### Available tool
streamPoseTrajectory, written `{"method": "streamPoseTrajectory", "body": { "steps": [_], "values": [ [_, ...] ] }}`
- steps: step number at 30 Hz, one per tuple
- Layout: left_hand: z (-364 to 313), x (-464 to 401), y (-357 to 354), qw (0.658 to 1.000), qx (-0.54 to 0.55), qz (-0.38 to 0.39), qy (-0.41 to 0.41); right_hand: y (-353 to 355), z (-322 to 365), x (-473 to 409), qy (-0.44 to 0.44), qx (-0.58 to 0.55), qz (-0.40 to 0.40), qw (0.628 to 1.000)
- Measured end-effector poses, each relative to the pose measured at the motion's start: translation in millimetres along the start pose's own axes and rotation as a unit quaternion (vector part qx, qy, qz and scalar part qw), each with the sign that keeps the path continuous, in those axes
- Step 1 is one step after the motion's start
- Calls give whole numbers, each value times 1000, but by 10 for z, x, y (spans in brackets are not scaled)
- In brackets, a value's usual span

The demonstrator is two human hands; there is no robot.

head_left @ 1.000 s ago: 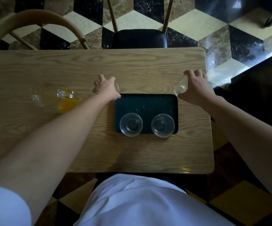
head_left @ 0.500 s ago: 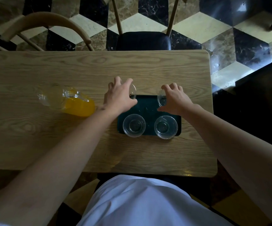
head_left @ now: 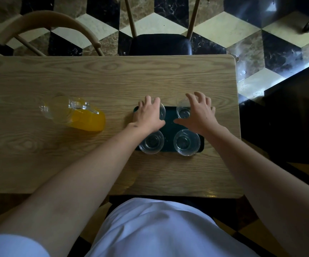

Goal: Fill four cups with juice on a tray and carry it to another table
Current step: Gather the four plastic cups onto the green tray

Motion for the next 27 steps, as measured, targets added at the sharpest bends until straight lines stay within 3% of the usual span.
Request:
{"method": "streamPoseTrajectory", "body": {
  "steps": [6, 11, 13, 20, 27],
  "values": [
    [114, 102, 85, 999, 43, -11, 25, 288, -172, 574, -35, -125, -125, 984],
    [277, 811, 583, 958, 159, -238, 9, 298, -173, 1156, -25, -215, -143, 966],
    [410, 1170, 587, 936, 201, -289, 9, 199, -80, 1312, -6, -222, -127, 967],
    [847, 1867, 36, 925, 280, -243, 85, -190, 367, 1424, 72, -181, -8, 981],
    [714, 1311, 73, 909, 366, -150, 130, -94, 736, 698, -21, -236, 36, 971]
  ]
}}
Point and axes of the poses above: each hand's wrist, its own x-axis away from the middle knuckle, its own y-axis out of the back of the hand, z = x × y, the point moved 9 cm from there along -x, towards the middle knuckle, and after that the axes turned 6 degrees about -y, right-handed, at the moved point
